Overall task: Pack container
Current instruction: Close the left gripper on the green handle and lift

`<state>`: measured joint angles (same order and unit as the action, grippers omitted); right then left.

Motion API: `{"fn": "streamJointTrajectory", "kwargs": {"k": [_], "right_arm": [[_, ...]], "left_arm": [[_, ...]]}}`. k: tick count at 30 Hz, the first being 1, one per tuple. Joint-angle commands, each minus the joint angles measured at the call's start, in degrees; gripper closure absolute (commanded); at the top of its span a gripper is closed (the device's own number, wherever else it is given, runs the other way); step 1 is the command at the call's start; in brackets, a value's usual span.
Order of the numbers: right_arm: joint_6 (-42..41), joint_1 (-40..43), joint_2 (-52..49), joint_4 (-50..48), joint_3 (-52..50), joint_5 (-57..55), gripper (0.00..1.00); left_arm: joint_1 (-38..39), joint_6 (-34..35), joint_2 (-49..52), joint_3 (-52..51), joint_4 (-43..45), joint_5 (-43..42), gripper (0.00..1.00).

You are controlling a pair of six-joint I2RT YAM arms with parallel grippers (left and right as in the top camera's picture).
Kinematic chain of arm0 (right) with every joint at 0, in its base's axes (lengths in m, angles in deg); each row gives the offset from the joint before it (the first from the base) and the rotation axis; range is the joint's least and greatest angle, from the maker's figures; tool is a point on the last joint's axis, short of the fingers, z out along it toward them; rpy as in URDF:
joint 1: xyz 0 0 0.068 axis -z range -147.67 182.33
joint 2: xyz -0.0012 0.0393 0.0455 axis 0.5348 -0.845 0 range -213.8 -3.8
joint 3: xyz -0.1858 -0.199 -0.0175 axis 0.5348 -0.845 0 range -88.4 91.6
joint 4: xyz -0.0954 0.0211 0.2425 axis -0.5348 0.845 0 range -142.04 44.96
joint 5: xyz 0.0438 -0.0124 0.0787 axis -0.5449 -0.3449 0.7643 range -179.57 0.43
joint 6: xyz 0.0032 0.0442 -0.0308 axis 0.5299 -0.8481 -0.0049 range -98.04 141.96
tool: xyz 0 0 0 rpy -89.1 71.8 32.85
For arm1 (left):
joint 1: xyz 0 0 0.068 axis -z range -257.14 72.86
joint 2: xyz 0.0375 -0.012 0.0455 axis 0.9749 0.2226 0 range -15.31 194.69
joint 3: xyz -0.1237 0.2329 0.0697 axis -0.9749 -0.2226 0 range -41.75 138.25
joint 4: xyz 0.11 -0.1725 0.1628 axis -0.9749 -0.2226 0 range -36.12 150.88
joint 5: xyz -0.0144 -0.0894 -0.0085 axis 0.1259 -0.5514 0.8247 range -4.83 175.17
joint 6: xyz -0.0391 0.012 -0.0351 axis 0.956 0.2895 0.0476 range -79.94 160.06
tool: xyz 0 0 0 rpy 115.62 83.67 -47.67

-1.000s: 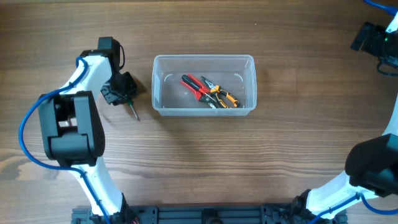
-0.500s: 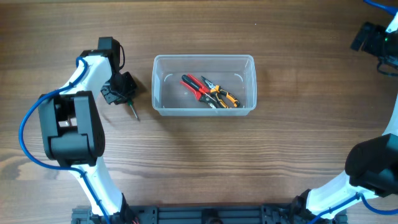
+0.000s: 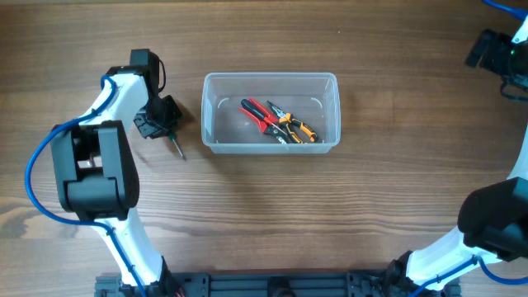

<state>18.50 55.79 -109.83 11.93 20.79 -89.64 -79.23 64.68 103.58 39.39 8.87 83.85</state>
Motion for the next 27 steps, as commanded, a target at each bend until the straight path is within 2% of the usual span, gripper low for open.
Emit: {"fn": "streamJointTrajectory", "kwargs": {"k": [1,9,16,18,27], "right_arm": [[-1.1,0.2,-0.9,-0.3,0.0,-0.6,0.0],[-1.1,0.2,-0.9,-0.3,0.0,-0.6,0.0],[-1.1,0.2,-0.9,-0.3,0.0,-0.6,0.0],[-1.1,0.2,-0.9,-0.3,0.0,-0.6,0.0],[-1.1,0.2,-0.9,-0.3,0.0,-0.6,0.0]], "left_arm": [[0.0,-0.4,0.9,-0.3,-0.1,0.3,0.84],[0.0,-0.4,0.6,-0.1,-0.1,0.3,0.87],[0.0,-2.5,-4.5,3.3,-1.2,0.3,0.87],[0.0,-5.0,-6.8,3.6,-1.2,0.3,0.89],[0.1,-5.4,-19.1,3.6,-1.3,-1.1,0.93]]}}
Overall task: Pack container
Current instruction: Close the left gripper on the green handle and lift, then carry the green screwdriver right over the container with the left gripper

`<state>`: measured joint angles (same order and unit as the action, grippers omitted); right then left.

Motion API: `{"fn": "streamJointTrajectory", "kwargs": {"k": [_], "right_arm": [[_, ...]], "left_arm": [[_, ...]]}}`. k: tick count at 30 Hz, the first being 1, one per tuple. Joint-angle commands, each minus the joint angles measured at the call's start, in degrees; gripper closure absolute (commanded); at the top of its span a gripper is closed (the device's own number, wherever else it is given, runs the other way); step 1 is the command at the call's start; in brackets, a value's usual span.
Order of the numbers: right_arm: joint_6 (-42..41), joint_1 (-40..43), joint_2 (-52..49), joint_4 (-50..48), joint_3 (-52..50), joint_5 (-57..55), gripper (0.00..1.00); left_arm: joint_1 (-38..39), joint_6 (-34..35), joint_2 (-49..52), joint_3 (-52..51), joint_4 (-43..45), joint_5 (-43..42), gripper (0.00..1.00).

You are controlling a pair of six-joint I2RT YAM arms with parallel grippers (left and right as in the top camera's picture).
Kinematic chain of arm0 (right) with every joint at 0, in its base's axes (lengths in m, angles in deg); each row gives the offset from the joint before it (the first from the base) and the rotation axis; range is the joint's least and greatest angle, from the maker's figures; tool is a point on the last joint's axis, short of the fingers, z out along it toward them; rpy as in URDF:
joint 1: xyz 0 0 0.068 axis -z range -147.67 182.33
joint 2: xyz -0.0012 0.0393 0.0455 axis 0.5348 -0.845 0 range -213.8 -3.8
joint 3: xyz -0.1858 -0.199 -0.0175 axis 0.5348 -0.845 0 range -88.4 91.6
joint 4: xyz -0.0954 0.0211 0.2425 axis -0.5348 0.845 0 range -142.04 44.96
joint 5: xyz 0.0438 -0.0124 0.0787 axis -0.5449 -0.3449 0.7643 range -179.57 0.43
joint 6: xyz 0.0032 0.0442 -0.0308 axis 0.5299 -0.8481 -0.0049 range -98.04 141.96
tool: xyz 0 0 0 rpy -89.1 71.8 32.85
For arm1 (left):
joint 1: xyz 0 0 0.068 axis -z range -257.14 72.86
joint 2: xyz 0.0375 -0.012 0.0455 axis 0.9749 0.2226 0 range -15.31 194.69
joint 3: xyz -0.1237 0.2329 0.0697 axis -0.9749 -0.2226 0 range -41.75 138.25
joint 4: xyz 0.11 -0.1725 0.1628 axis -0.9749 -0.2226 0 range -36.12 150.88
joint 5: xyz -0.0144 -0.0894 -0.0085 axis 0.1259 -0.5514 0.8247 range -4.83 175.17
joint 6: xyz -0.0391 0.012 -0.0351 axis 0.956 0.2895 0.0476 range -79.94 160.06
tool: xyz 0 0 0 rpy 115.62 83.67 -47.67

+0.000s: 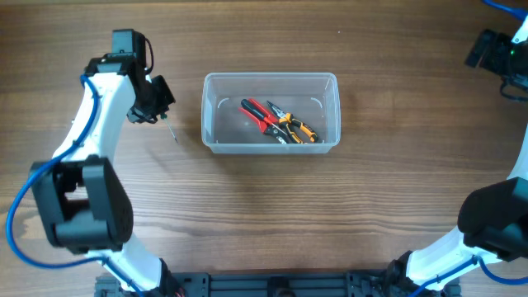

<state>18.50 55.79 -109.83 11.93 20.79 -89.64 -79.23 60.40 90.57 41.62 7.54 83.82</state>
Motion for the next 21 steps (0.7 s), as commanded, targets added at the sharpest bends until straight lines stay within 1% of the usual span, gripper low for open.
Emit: {"fn": "streamJointTrajectory", "kwargs": {"k": [1,4,8,11,16,21], "right_arm": [[-1.1,0.2,-0.9,-0.3,0.0,-0.6,0.0],[-1.1,0.2,-0.9,-0.3,0.0,-0.6,0.0],[-1.1,0.2,-0.9,-0.3,0.0,-0.6,0.0],[-1.1,0.2,-0.9,-0.3,0.0,-0.6,0.0],[-1.0,0.2,-0.9,-0.3,0.0,-0.6,0.0],[-1.1,0.2,-0.9,-0.3,0.0,-0.6,0.0]], "left_arm": [[0.1,-1.1,-7.3,1.4,0.1,-1.4,0.92],[0.1,-3.5,-12.6,1.4,0.9,-6.2,0.9],[0.8,-3.6,-18.3,1.4,2.2,-13.8,0.89],[4.5,-3.7,-20.2,1.4,2.5,-14.3,0.89],[14.1,-4.6,-20.4,1.4,4.3,-14.3,0.87],[23.9,-5.0,-19.8,1.4,9.9,-11.4,0.84]]}}
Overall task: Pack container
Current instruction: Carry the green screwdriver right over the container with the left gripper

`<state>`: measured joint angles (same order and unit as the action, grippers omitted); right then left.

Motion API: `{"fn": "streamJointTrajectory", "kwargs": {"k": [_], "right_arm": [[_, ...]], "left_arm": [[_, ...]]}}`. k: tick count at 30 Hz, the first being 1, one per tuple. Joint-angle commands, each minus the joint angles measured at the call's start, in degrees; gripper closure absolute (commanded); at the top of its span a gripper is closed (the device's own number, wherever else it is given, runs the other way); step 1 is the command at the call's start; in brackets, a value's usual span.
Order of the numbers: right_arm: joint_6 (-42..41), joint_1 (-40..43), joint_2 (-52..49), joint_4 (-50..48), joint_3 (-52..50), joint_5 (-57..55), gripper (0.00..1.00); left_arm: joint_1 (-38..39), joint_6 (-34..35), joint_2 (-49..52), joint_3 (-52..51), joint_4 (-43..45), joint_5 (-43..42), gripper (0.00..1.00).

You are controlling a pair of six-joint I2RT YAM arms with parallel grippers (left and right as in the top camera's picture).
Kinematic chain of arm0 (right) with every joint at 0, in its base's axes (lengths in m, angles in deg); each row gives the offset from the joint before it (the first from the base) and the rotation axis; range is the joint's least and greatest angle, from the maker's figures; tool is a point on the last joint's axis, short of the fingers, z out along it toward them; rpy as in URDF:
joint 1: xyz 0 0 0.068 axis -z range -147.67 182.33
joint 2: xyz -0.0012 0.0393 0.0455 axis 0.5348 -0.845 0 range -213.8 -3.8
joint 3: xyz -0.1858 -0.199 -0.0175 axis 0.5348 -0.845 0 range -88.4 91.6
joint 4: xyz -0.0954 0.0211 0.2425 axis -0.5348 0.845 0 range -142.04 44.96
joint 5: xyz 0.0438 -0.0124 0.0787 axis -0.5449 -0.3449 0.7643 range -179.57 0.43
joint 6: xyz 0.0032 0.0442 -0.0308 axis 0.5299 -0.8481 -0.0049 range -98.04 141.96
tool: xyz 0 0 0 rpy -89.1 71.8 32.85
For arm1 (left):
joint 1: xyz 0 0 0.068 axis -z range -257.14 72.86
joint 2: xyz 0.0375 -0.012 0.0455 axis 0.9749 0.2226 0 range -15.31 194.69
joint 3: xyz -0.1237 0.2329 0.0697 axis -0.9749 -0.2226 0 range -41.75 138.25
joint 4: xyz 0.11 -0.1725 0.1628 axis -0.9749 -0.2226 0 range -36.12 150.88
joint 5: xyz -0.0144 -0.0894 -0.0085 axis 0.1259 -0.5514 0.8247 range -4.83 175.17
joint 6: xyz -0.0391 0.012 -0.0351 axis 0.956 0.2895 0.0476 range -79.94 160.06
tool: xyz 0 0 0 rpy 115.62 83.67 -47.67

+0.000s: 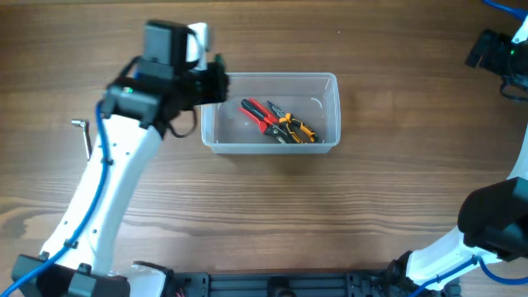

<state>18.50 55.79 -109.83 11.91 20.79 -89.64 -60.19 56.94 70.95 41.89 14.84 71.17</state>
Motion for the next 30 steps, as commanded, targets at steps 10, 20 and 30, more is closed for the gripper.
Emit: {"fn": "streamJointTrajectory", "kwargs": {"k": [10,20,30], "right_arm": [[-1.0,0.2,-0.9,-0.3,0.0,-0.6,0.0],[-1.1,0.2,-0.9,-0.3,0.0,-0.6,0.0],[-1.1,0.2,-0.9,-0.3,0.0,-0.6,0.0]], "left_arm": [[9.0,3.0,10.5,1.1,5.8,5.7,0.89],[9.1,45.6,14.4,1.1,9.4,5.9,0.96],[9.2,71.1,14.4,0.3,1.0,6.7,0.93]]}}
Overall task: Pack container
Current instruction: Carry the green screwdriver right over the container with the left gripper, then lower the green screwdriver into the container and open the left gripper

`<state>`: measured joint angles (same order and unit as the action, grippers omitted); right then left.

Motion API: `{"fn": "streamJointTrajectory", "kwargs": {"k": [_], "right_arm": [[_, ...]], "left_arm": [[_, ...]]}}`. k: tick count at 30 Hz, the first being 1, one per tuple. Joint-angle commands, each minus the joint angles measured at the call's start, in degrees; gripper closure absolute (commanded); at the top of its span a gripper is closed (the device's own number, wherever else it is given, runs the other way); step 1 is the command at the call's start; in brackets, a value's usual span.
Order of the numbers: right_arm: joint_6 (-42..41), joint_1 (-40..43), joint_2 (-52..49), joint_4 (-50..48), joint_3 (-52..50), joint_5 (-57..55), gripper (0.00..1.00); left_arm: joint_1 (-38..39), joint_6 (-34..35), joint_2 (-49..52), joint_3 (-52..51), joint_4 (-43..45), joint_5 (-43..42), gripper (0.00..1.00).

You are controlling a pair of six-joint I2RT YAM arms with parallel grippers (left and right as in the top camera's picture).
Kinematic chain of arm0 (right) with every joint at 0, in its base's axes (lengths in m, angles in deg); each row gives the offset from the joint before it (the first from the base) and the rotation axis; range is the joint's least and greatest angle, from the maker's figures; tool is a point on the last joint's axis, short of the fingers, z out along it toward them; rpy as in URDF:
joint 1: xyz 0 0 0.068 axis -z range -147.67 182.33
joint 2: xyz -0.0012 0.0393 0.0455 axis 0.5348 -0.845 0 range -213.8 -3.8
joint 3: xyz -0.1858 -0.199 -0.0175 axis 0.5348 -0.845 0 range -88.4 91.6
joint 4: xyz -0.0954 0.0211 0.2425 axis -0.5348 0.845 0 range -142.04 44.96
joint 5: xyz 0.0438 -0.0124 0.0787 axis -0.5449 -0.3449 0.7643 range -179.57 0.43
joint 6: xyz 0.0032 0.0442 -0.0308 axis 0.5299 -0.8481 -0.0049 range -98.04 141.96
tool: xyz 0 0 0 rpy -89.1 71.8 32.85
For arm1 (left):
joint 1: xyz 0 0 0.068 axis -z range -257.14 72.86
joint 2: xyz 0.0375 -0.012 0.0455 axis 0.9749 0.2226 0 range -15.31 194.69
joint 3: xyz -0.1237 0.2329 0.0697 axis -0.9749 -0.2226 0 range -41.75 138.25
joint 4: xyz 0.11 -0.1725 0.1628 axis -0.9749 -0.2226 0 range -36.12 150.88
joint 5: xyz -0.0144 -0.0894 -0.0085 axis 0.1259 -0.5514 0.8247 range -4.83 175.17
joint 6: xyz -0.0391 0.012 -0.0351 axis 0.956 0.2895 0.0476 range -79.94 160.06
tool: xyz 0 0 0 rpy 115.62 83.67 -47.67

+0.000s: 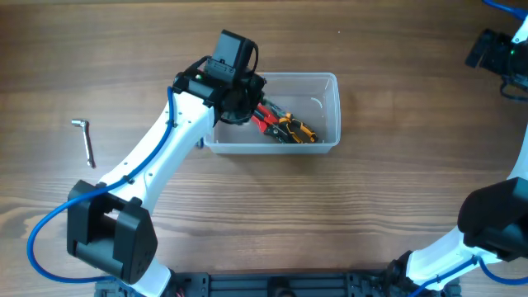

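A clear plastic container (pixel 323 89) stands at the table's middle, with red-handled pliers (pixel 266 115) and orange-handled pliers (pixel 297 129) lying in it. My left gripper (pixel 235 103) hangs over the container's left half, pointing down into it. Its fingers are hidden under the wrist, and nothing shows in them from above. A metal hex key (pixel 85 140) lies on the wood far to the left. My right gripper (pixel 487 49) is parked at the far right top corner, away from everything; its jaws are too small to read.
The right arm's links (pixel 495 219) run down the right edge of the table. The arm bases and a black rail (pixel 272 287) sit along the front edge. The left arm (pixel 157 165) stretches diagonally from the front left to the container.
My left gripper has moved right, from the container's left wall to over its left half above the pliers. The right arm, pliers and hex key are unchanged.
My left gripper was low on the table left of the container, with a small dark-tipped tool sticking out below it. Then it was higher, the tool hanging from it. Then it reached the container's left wall, uncovering the hex key, and now it is over the container.
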<state>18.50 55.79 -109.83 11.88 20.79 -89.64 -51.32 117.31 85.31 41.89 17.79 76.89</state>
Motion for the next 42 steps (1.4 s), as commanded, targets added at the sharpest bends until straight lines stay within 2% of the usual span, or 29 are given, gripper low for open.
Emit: {"fn": "streamJointTrajectory", "kwargs": {"k": [1,5,10,19,27,30,35,37,39,40,42], "right_arm": [[-1.1,0.2,-0.9,-0.3,0.0,-0.6,0.0],[-1.1,0.2,-0.9,-0.3,0.0,-0.6,0.0],[-1.0,0.2,-0.9,-0.3,0.0,-0.6,0.0],[-1.1,0.2,-0.9,-0.3,0.0,-0.6,0.0],[-1.1,0.2,-0.9,-0.3,0.0,-0.6,0.0],[-1.1,0.2,-0.9,-0.3,0.0,-0.6,0.0],[-1.1,0.2,-0.9,-0.3,0.0,-0.6,0.0],[-1.0,0.2,-0.9,-0.3,0.0,-0.6,0.0],[-1.1,0.2,-0.9,-0.3,0.0,-0.6,0.0],[-1.1,0.2,-0.9,-0.3,0.0,-0.6,0.0],[-1.1,0.2,-0.9,-0.3,0.0,-0.6,0.0]], "left_arm": [[0.3,11.9,0.3,-0.2,-2.0,0.9,0.92],[0.3,17.5,1.9,-1.7,-1.7,0.9,0.92],[0.3,19.7,6.2,-1.7,-0.1,0.4,0.91],[0.3,19.7,12.5,-1.7,2.3,0.7,0.89],[0.3,19.6,13.2,-1.7,2.3,1.0,0.83],[0.3,19.6,13.2,-1.7,2.4,1.1,0.71],[0.0,19.6,13.2,-1.7,2.4,1.1,0.66],[-0.5,18.7,13.2,-1.7,3.1,0.2,0.6],[-1.8,14.1,12.9,-1.7,7.0,-4.0,0.52],[-2.7,11.2,12.7,-1.6,9.6,-6.4,0.43],[-4.0,8.3,11.9,-1.5,11.6,-8.2,0.36]]}}
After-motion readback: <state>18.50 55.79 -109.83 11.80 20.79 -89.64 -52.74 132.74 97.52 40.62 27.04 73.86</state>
